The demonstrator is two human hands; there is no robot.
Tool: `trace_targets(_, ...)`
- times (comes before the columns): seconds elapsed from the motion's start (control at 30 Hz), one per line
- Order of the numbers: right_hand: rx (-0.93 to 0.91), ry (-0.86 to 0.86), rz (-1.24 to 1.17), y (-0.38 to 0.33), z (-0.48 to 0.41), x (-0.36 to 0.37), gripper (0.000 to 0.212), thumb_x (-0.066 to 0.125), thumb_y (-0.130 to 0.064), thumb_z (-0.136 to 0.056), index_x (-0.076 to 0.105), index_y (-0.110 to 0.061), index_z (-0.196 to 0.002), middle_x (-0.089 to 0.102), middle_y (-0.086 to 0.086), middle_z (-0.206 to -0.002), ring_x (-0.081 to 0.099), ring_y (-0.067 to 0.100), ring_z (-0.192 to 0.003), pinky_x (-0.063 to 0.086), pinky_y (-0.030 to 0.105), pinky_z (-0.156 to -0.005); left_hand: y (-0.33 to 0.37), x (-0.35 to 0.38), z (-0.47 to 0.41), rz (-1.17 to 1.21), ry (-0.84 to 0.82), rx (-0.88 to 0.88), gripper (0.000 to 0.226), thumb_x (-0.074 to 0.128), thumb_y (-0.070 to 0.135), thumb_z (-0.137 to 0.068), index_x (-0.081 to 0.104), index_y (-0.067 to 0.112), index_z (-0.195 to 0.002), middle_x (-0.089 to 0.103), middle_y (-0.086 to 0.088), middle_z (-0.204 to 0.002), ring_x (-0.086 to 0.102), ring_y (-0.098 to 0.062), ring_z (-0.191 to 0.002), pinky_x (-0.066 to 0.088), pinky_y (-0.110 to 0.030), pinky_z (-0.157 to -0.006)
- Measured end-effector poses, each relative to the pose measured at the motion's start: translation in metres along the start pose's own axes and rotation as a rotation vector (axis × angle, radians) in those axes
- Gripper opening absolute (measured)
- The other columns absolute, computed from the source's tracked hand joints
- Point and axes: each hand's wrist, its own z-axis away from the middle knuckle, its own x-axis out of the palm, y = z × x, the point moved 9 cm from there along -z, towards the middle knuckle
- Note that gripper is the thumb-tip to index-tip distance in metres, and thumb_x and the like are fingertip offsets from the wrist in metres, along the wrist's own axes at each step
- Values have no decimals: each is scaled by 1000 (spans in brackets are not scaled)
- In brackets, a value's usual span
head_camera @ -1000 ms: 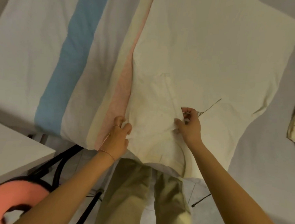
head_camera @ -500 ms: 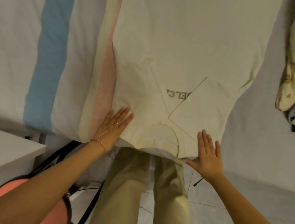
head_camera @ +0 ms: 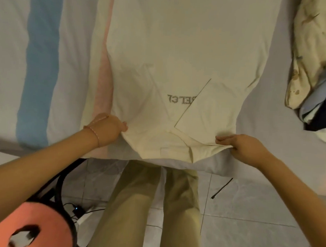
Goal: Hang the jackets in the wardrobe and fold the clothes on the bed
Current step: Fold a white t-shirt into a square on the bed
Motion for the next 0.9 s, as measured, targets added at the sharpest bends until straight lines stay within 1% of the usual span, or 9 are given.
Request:
trace_targets(0.13, 229, -316, 4, 13, 7, -18, 32, 44, -9, -89, 72, -19, -101, 67, 4, -93, 56, 18, -77, 43, 27, -68, -8, -25, -1, 181, -297, -119, 29, 44, 15, -91, 67, 17, -107, 65, -3, -106, 58, -20, -91, 44, -26, -78)
trace_targets(0.23, 292, -588, -114, 8, 20, 1, 15, 47, -5, -81, 54, -8, -68, 49, 3, -72, 42, 15, -65, 33, 25, -62, 3, -9, 12, 309, -589, -143, 16, 43, -3, -81, 55, 7, -77, 51, -5, -70, 44, -18, -59, 37, -26, -53)
trace_targets(0.3, 324, -762, -217, 2, 36, 23, 8, 53, -8, -75, 54, -4, -81, 47, 2, -81, 43, 15, -74, 36, 23, -66, 11, 13, 27, 318, -769, -166, 13, 46, -6, -78, 50, 7, -76, 46, -6, -70, 43, -17, -58, 34, -23, -50)
trace_targets(0.37, 382, -904, -357, 0, 55, 50, 36, 58, -7, -73, 53, 1, -109, 50, 0, -94, 49, 11, -86, 44, 15, -69, 19, 32, 48, 338, -911, -154, 15, 47, -7, -78, 49, 8, -75, 47, -8, -75, 51, -20, -65, 40, -24, -53)
trace_targets(0.5, 456, -1013, -444, -2, 80, 87, 39, 55, 0, -84, 43, -1, -121, 44, 4, -115, 47, 18, -109, 48, 13, -74, 31, 57, 76, 606, -1011, -252, 31, 48, -8, -82, 48, 7, -110, 47, -9, -98, 58, -32, -102, 54, -32, -83)
trace_targets(0.6, 459, -885, -579, 8, 69, 78, 58, 58, -6, -78, 39, 0, -132, 45, 7, -128, 47, 20, -114, 49, 15, -79, 4, 38, 60, 783, -816, -350, 23, 58, -3, -81, 53, 9, -100, 55, -7, -90, 60, -15, -76, 55, -17, -65)
trace_targets(0.67, 454, -641, -694, 28, 45, 43, 67, 61, -17, -59, 49, -2, -124, 53, 9, -126, 53, 21, -111, 50, 19, -83, -29, 11, 41, 1006, -628, -446, 20, 67, -3, -67, 59, 2, -85, 58, -12, -80, 59, -17, -65, 57, -21, -59)
trace_targets(0.77, 466, -195, -1039, 65, 4, -29, 54, 70, -20, -49, 65, -2, -99, 68, 6, -103, 61, 21, -100, 53, 21, -78, -79, -52, 10, 1251, -260, -501, 17, 73, -3, -54, 63, 1, -67, 52, -7, -53, 53, -10, -43, 54, -20, -48)
trace_targets(0.9, 427, 231, -1307, 96, -50, -114, 13, 55, 2, -83, 63, -7, -89, 64, 7, -93, 60, 19, -86, 55, 19, -67, -118, -151, -45, 1355, 217, -414, 21, 55, -8, -84, 63, 11, -77, 59, 6, -50, 53, 1, -42, 50, -11, -49)
